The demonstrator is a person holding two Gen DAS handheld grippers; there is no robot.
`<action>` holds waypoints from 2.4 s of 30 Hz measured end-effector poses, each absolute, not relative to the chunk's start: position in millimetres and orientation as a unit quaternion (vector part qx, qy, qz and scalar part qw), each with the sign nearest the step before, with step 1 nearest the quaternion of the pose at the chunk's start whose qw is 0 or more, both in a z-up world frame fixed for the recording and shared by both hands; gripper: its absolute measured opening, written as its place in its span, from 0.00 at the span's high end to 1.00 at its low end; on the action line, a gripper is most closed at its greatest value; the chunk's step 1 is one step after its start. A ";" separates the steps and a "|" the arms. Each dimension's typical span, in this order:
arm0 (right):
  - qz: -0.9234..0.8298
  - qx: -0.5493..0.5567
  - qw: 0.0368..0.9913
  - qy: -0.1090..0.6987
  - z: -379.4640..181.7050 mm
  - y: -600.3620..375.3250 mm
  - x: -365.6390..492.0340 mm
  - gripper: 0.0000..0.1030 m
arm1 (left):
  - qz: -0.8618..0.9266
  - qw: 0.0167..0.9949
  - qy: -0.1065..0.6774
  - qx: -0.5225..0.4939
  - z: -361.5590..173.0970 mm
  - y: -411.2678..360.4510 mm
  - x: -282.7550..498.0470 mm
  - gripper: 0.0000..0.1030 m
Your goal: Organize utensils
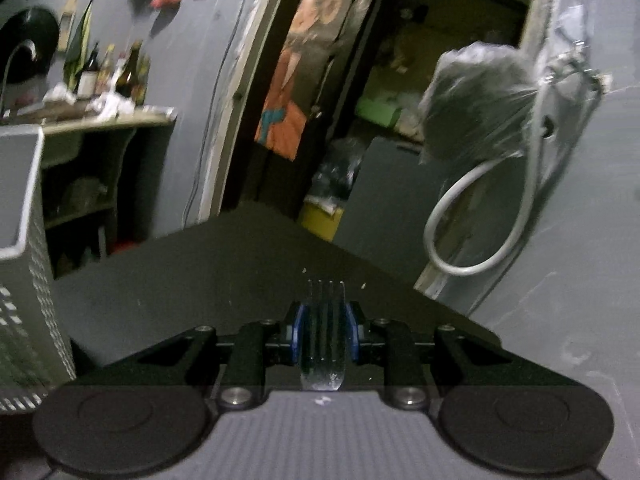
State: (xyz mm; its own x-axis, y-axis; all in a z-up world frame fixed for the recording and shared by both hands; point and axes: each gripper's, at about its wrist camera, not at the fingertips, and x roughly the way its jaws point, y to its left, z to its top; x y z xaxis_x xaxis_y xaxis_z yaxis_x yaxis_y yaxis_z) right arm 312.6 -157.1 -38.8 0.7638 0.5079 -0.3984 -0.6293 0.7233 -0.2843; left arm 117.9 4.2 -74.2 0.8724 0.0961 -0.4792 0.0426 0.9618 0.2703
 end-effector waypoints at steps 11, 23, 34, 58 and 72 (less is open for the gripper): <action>0.301 -0.147 0.935 0.113 -5.2 -174.6 282.6 0.77 | 0.007 0.958 0.252 0.141 -74.4 5.7 119.2 0.17; 0.343 -0.134 0.926 0.084 32.0 -158.3 253.4 0.97 | 0.005 0.958 0.250 0.141 -74.6 6.3 119.9 0.17; 0.305 -0.046 0.927 0.213 -20.1 -184.9 273.0 0.87 | 0.005 0.958 0.251 0.141 -74.4 6.4 119.9 0.17; 0.253 0.153 0.885 0.359 -122.6 -197.9 307.7 0.66 | 0.005 0.957 0.252 0.144 -73.8 6.7 120.1 0.17; 0.259 0.151 0.904 0.304 -97.5 -196.5 291.4 0.95 | 0.004 0.957 0.251 0.143 -73.7 6.1 120.2 0.17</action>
